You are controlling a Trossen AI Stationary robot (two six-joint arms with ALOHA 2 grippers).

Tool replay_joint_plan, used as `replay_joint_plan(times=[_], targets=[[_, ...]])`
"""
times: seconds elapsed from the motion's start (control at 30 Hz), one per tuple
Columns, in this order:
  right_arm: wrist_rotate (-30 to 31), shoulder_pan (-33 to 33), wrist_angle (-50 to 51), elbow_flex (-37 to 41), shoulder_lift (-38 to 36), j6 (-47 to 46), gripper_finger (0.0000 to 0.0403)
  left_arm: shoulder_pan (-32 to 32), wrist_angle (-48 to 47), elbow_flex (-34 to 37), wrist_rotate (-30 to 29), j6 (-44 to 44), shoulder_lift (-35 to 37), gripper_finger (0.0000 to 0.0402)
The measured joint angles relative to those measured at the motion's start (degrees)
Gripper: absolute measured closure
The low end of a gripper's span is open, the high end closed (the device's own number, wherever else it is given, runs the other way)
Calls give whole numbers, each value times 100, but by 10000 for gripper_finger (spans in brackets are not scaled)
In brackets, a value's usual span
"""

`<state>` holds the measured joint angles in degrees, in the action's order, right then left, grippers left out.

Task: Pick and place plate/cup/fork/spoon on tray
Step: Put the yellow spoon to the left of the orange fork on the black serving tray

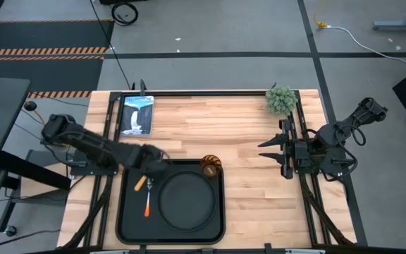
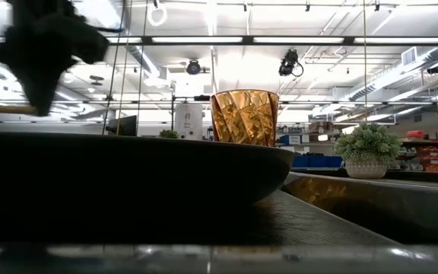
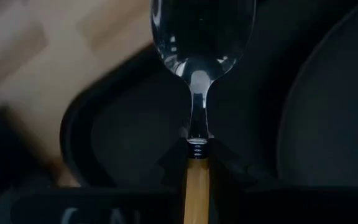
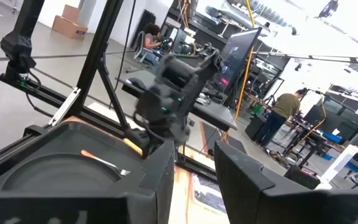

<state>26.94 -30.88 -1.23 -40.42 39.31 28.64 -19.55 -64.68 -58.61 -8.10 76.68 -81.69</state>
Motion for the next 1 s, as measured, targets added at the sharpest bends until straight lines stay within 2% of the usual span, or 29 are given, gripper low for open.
replay_joint_plan(times=[0.27,0.5,0.63,0.8,1.0], targets=[[-2,-2,-1,2,0,-15,282,-1276,-151,204,-168,2023,-28,348],[-4,-2,-40,0,0,-15,282,-2101,1554,1360,122,3504,-33,347],[-4,-2,-101,2,0,-15,282,-2509,2084,1757,218,4349,-33,347],[-24,1,-175,2,0,-11,282,-2818,2042,1790,213,4937,-33,347],[-117,-1,-200,2,0,0,282,-2745,2118,1790,208,5150,-33,347]])
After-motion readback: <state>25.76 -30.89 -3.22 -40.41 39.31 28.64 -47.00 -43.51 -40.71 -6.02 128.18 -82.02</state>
